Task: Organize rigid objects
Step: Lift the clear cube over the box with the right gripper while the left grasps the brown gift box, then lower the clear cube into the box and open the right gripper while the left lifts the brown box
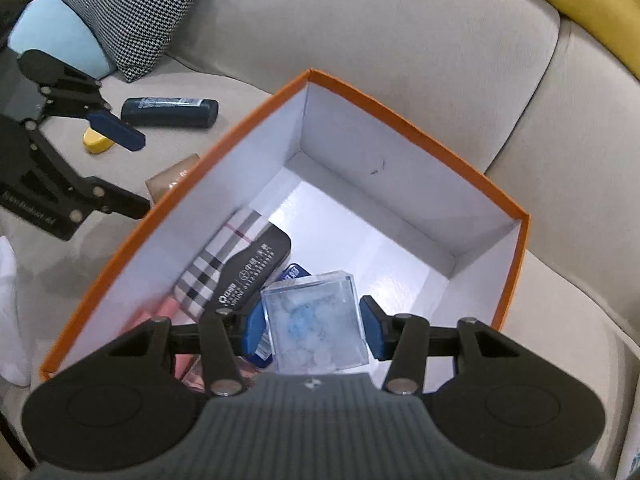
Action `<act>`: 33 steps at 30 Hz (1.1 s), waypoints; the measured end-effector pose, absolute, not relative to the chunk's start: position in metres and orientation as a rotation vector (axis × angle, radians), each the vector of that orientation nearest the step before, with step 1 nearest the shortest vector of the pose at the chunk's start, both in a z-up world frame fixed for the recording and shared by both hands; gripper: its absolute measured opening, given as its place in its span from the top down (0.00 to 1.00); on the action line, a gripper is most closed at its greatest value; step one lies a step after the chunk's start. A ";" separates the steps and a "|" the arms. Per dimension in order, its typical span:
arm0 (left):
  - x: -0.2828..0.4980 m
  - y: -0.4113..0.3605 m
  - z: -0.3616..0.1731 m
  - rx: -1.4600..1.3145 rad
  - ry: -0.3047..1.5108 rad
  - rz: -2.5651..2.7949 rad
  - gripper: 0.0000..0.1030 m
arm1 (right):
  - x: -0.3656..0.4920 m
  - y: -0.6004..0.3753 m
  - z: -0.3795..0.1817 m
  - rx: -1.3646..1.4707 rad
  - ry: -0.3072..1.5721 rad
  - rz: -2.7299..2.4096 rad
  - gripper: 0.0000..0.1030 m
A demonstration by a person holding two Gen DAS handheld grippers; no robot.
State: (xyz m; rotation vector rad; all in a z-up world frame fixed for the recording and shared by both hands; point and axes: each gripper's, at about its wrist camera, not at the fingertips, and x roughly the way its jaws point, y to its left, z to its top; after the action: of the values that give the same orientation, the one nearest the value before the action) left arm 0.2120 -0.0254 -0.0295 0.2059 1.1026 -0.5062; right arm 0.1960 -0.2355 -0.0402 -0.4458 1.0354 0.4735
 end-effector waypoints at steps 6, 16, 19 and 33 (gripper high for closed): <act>0.228 -0.028 -0.045 0.198 1.165 -0.538 0.17 | 0.203 -0.249 -0.054 -0.510 1.072 0.505 0.50; 0.245 -0.033 -0.066 0.256 1.221 -0.537 0.18 | 0.206 -0.238 -0.078 -0.749 1.084 0.662 0.50; 0.245 -0.035 -0.070 0.255 1.225 -0.546 0.23 | 0.207 -0.232 -0.087 -0.831 1.074 0.662 0.50; 0.236 -0.046 -0.064 0.376 1.226 -0.576 0.29 | 0.193 -0.231 -0.107 -0.952 1.019 0.754 0.51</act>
State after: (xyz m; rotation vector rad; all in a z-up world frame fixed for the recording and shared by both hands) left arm 0.2360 -0.0460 -0.0645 0.3761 1.2260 -0.5757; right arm 0.1932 -0.2311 -0.1069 -0.9518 1.0187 0.7544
